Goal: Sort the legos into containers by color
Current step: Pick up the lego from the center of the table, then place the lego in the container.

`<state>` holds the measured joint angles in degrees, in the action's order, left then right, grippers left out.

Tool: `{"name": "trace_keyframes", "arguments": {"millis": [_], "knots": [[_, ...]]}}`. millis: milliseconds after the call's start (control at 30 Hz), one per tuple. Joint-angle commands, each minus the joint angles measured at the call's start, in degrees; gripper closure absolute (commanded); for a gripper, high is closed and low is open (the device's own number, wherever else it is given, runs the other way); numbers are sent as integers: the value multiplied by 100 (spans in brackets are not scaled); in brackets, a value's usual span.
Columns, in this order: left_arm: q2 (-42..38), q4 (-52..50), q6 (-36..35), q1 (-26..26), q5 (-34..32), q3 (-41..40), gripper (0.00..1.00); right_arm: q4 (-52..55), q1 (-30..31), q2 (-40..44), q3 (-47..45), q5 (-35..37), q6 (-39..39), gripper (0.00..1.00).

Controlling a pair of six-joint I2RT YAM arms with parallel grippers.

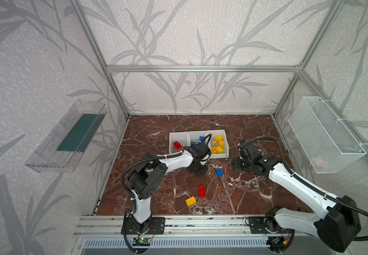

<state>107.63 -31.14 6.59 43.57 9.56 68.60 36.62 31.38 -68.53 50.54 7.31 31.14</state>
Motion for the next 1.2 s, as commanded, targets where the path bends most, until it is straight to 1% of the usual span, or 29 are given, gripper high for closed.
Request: {"name": "trace_keyframes", "arguments": {"millis": [0, 233, 400, 433, 500, 600, 767, 867, 1000, 1033, 1100, 1167], "knots": [[139, -92, -106, 38, -66, 65, 51, 27, -9, 121, -70, 106, 82, 40], [3, -19, 16, 41, -53, 89, 64, 77, -9, 238, -106, 170, 104, 40], [-654, 270, 233, -69, 13, 136, 68, 141, -9, 353, -126, 233, 103, 40], [-762, 284, 392, -114, -210, 195, 68, 147, -16, 373, -131, 249, 103, 40], [-905, 304, 451, -263, -586, 372, 68, 144, -17, 401, -145, 266, 112, 40], [-821, 389, 520, -627, -720, 679, 67, 99, -11, 402, -176, 255, 137, 40], [-177, 204, 664, -1172, -402, 1488, 66, 73, -13, 376, -161, 174, 138, 40], [284, -53, 665, -1350, -87, 2087, 65, 82, -10, 417, -185, 207, 121, 40], [675, -215, 683, -1399, -22, 2574, 61, 120, -14, 461, -229, 209, 121, 40], [709, -214, 694, -1400, -1, 2611, 58, 117, -15, 464, -245, 209, 121, 40], [732, -161, 686, -1404, 46, 2656, 46, 114, -22, 485, -271, 209, 130, 40], [687, -149, 712, -1404, 28, 2643, 40, 123, -22, 481, -273, 209, 125, 40]]}}
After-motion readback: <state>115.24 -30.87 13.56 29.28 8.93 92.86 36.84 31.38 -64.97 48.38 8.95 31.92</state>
